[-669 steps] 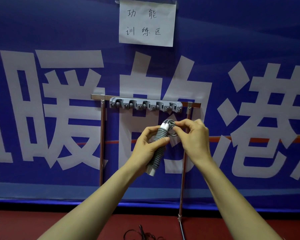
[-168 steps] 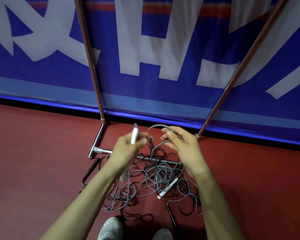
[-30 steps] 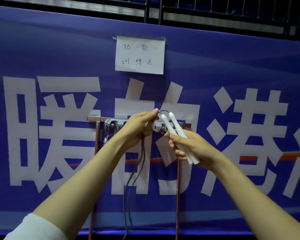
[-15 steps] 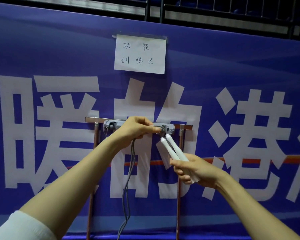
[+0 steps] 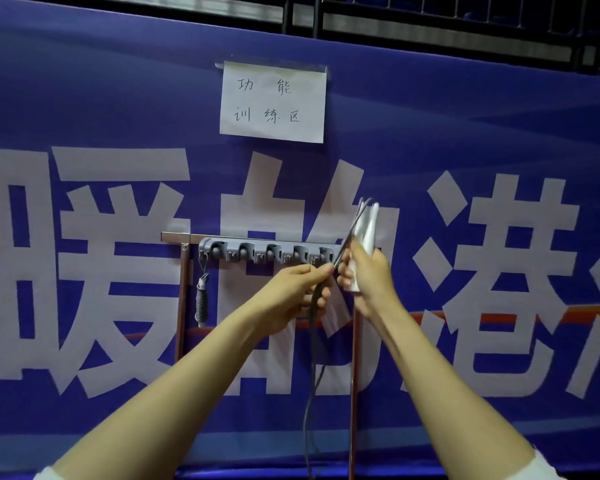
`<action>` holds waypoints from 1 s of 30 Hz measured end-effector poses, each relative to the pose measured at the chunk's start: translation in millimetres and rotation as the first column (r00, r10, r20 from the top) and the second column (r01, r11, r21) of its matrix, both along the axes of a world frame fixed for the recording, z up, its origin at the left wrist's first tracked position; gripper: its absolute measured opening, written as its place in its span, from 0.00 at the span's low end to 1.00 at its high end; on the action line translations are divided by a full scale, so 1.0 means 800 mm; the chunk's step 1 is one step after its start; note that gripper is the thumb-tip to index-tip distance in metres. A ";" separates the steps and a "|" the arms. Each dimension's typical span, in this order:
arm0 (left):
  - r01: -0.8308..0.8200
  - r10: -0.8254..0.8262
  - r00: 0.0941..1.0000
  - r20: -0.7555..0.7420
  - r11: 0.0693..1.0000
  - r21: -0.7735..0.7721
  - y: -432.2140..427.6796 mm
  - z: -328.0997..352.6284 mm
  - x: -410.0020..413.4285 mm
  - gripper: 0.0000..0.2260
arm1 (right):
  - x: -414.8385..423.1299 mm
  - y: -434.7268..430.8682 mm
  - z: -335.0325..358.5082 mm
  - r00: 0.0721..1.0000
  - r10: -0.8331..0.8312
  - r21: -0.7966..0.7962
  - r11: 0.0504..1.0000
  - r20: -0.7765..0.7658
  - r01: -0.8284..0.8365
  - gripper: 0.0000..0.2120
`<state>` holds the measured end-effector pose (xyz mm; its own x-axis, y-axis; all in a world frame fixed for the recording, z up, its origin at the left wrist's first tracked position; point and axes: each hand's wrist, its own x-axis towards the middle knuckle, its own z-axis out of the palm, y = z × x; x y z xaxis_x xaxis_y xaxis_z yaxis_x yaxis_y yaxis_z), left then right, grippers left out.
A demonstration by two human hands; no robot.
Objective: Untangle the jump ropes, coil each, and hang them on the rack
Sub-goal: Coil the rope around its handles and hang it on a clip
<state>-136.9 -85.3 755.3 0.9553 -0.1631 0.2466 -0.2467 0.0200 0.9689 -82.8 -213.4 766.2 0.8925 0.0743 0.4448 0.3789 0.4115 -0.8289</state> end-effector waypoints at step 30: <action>-0.385 0.290 0.906 0.308 0.869 0.312 0.020 0.047 -0.025 0.05 | -0.033 0.006 -0.090 0.969 -0.037 -0.554 0.815 0.245 0.171 0.10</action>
